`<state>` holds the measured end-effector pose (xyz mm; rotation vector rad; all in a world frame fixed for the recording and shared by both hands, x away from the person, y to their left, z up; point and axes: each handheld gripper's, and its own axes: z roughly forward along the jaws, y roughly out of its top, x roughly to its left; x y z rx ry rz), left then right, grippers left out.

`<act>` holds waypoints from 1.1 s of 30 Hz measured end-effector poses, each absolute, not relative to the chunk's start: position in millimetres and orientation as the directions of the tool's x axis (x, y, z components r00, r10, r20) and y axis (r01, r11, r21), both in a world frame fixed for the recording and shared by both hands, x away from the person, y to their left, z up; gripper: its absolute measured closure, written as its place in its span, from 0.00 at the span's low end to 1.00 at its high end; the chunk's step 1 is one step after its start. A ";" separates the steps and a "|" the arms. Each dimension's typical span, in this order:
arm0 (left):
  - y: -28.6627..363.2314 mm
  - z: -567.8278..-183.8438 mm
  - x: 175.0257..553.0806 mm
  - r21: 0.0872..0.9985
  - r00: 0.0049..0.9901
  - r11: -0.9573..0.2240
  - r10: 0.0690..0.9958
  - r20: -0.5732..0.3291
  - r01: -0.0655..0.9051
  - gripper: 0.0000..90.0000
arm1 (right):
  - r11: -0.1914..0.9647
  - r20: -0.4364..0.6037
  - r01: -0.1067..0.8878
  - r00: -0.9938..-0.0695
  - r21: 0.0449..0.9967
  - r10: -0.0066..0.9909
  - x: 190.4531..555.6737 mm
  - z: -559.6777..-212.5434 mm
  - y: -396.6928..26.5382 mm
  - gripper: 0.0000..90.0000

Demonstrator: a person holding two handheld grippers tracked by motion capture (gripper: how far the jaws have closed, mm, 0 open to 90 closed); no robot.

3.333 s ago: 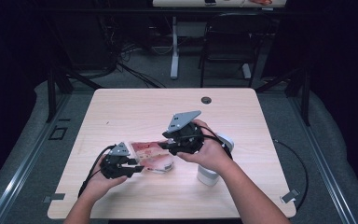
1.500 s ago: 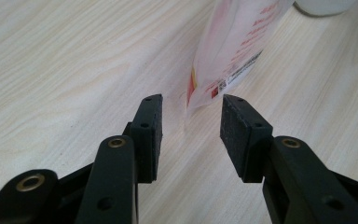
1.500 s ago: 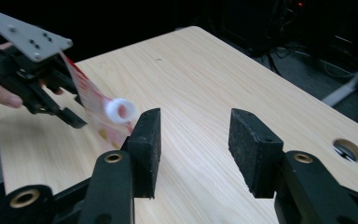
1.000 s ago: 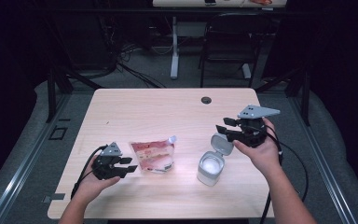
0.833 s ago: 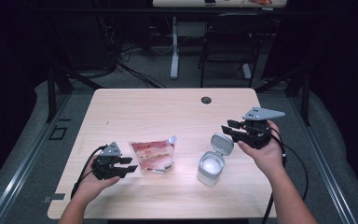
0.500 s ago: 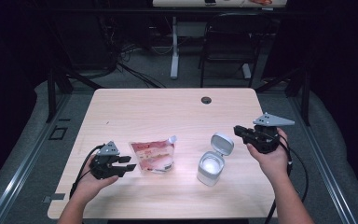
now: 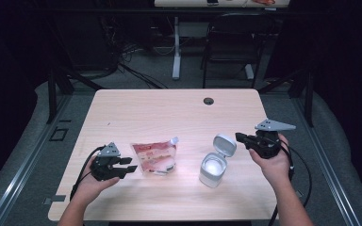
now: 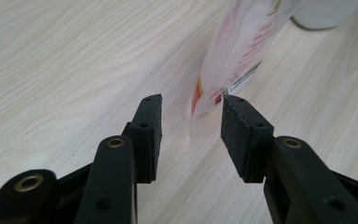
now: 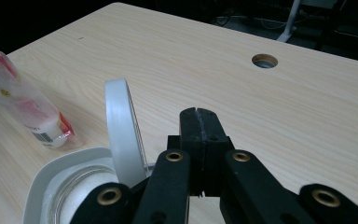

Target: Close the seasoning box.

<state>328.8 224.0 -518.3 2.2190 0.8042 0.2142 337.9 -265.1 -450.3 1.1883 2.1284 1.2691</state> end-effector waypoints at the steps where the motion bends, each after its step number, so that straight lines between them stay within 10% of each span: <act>1: 224.0 -518.3 328.8 0.706 0.788 -0.519 0.608 -0.091 0.482 0.65 | 0.232 0.086 0.468 -0.564 0.853 0.821 337.8 -450.3 -264.7 1.00; 33: 224.6 -518.9 329.0 0.699 0.791 -0.528 0.605 -0.089 0.483 0.65 | 0.246 0.100 0.460 -0.607 0.853 0.788 330.2 -456.4 -248.4 1.00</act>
